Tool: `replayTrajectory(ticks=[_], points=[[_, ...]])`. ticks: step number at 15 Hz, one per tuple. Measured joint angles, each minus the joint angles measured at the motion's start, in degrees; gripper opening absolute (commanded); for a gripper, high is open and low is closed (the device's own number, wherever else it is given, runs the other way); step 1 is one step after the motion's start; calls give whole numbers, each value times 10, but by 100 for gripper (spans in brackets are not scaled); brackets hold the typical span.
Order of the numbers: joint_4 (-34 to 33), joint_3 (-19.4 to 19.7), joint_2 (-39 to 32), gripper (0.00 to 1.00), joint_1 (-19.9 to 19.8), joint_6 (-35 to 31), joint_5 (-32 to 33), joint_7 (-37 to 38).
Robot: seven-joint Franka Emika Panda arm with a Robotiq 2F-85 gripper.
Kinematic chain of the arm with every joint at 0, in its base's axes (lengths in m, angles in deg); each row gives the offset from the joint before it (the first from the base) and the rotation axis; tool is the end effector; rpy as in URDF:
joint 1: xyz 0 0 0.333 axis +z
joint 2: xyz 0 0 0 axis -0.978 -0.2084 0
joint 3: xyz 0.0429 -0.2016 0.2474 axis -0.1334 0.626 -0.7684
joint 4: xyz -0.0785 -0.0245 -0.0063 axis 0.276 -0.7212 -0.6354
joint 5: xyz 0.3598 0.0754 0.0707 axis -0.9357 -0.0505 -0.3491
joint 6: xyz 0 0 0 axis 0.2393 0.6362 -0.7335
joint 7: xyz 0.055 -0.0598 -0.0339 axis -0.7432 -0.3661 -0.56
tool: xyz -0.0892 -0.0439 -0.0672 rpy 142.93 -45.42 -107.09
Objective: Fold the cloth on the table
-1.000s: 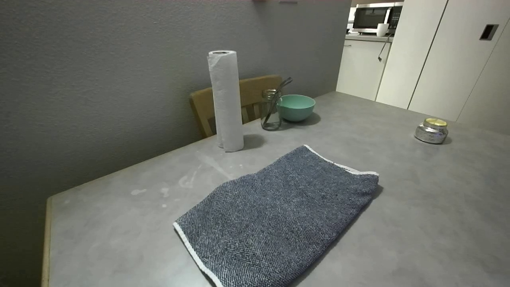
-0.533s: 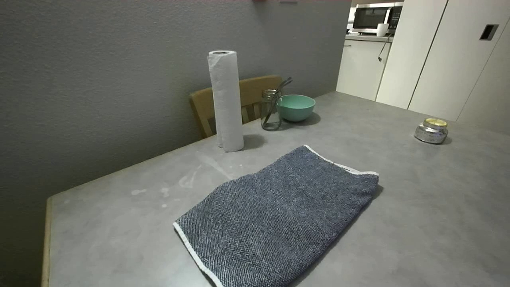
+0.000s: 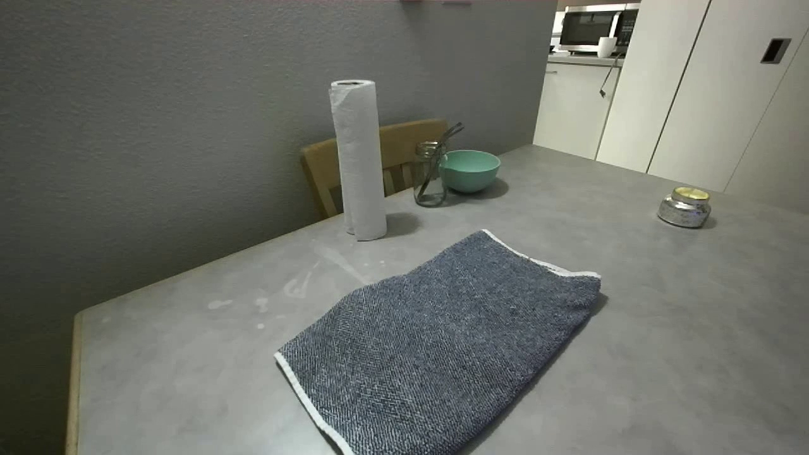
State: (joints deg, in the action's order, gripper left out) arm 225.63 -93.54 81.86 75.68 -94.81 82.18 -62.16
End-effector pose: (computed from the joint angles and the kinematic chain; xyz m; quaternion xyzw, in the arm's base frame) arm 0.3070 0.0456 0.4332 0.9824 -0.1800 0.0443 0.0217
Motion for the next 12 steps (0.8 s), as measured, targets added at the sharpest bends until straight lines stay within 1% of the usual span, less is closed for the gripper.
replayTrajectory(ticks=[4,7,12], points=[[17,1,-47,100,-10,-43,1,1],[19,6,-90,100,-10,-54,1,1],[18,6,-81,100,-8,-54,1,1]])
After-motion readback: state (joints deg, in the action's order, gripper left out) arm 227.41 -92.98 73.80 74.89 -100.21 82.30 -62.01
